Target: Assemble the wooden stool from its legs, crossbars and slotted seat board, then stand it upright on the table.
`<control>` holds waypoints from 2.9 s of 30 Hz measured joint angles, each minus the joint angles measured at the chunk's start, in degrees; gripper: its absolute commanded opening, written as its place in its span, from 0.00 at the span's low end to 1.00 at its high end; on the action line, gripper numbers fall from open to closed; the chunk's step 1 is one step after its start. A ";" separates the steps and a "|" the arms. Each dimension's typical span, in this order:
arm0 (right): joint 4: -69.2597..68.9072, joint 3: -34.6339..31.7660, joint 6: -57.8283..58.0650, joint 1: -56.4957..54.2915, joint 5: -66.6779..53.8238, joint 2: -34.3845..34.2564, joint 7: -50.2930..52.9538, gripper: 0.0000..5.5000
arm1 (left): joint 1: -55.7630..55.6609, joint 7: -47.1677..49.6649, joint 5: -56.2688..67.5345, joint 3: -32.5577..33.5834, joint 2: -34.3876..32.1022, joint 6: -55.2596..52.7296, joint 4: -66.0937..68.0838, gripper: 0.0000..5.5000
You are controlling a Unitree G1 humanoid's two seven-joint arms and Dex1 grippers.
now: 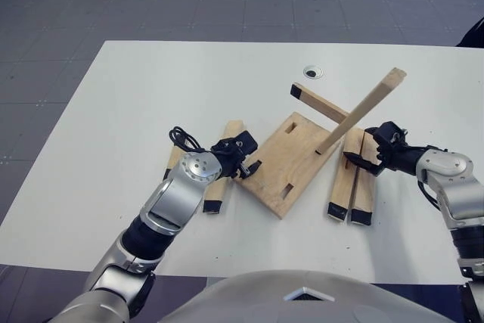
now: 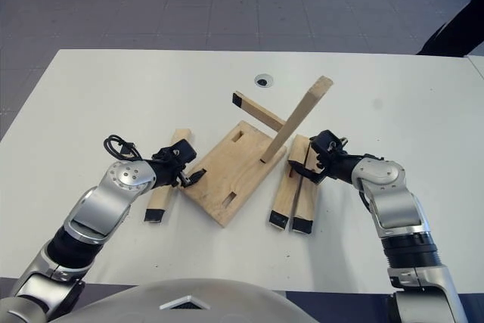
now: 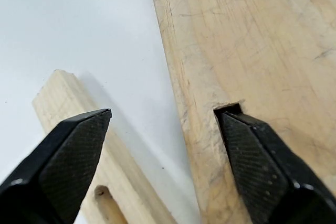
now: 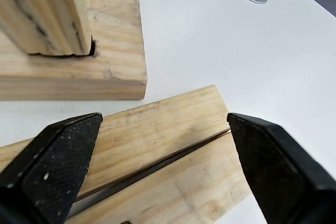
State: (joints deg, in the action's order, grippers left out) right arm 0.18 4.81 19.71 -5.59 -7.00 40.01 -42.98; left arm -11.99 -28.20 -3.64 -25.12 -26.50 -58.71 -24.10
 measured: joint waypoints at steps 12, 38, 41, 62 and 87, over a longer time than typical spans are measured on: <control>13.29 7.69 -5.62 -10.84 7.87 -7.63 2.89 0.80 | 0.18 1.79 0.40 0.09 0.44 -2.10 -1.36 0.69; 37.32 -0.09 -10.94 -26.60 8.76 -16.59 10.91 0.80 | -2.61 -2.37 3.95 -2.58 -4.06 0.75 1.38 0.69; 21.31 -9.91 1.54 -25.02 0.69 -17.06 16.21 0.73 | -2.37 -1.00 3.26 -2.05 -3.62 2.45 2.74 0.69; 26.41 -16.98 10.35 -56.36 -13.86 -28.21 29.74 0.69 | 2.20 12.25 2.23 16.52 4.43 17.65 3.48 0.69; 27.54 -12.86 4.67 -50.14 -13.85 -30.64 25.44 0.69 | 5.34 12.00 2.32 16.32 5.35 16.04 1.60 0.69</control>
State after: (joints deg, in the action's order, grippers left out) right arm 27.72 -8.05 24.37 -55.73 -20.85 9.37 -17.53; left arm -6.65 -16.20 -1.32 -8.80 -21.15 -42.67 -22.50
